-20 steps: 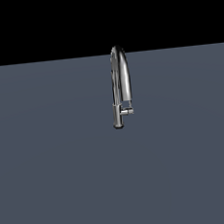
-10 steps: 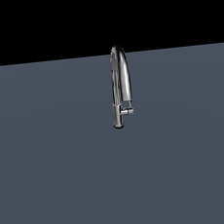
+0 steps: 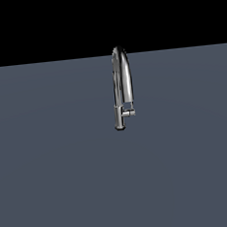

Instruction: Turn on the faucet by rotating a designated handle.

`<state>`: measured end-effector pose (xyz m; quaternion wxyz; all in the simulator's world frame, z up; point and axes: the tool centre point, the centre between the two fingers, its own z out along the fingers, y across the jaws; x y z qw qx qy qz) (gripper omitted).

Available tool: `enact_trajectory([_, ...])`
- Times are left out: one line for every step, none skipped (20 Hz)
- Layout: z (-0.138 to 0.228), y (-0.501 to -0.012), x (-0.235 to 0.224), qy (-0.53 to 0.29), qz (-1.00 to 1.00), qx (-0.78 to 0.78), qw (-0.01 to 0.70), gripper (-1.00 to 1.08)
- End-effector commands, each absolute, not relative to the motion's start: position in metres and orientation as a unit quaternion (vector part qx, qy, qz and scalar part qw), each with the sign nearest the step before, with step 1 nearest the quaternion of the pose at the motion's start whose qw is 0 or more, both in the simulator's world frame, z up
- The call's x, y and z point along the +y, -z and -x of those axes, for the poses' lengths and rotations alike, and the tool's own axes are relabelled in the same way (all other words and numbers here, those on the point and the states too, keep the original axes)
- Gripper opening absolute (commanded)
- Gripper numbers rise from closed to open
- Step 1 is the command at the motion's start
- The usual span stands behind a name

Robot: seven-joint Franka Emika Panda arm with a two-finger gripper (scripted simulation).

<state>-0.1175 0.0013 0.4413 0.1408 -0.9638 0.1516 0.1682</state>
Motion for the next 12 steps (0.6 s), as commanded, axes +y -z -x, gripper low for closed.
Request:
enact_trajectory([0.103,-0.435,-0.002,-0.185,0.956,0.167,0.157,-1.0])
enact_trajectory([0.098,-0.432,-0.003,-0.192,0.952,0.174,0.163,-1.0])
enact_trajectory([0.092,-0.429,-0.005,-0.198,0.948,0.18,0.169,-1.0])
enact_trajectory([0.087,-0.426,-0.006,-0.205,0.945,0.186,0.176,-1.0])
enact_trajectory([0.081,-0.423,-0.007,-0.212,0.941,0.192,0.182,-1.0])
enact_trajectory([0.076,-0.42,-0.009,-0.218,0.937,0.198,0.188,-1.0])
enact_trajectory([0.071,-0.416,-0.01,-0.225,0.932,0.205,0.195,-1.0])
enact_trajectory([0.065,-0.413,-0.012,-0.232,0.928,0.211,0.201,-1.0])
enact_trajectory([0.06,-0.409,-0.014,-0.238,0.924,0.217,0.208,-1.0])
enact_trajectory([0.055,-0.406,-0.015,-0.245,0.919,0.223,0.214,-1.0])
enact_trajectory([0.05,-0.402,-0.017,-0.252,0.914,0.229,0.22,-1.0])
enact_trajectory([0.045,-0.398,-0.019,-0.258,0.909,0.235,0.227,-1.0])
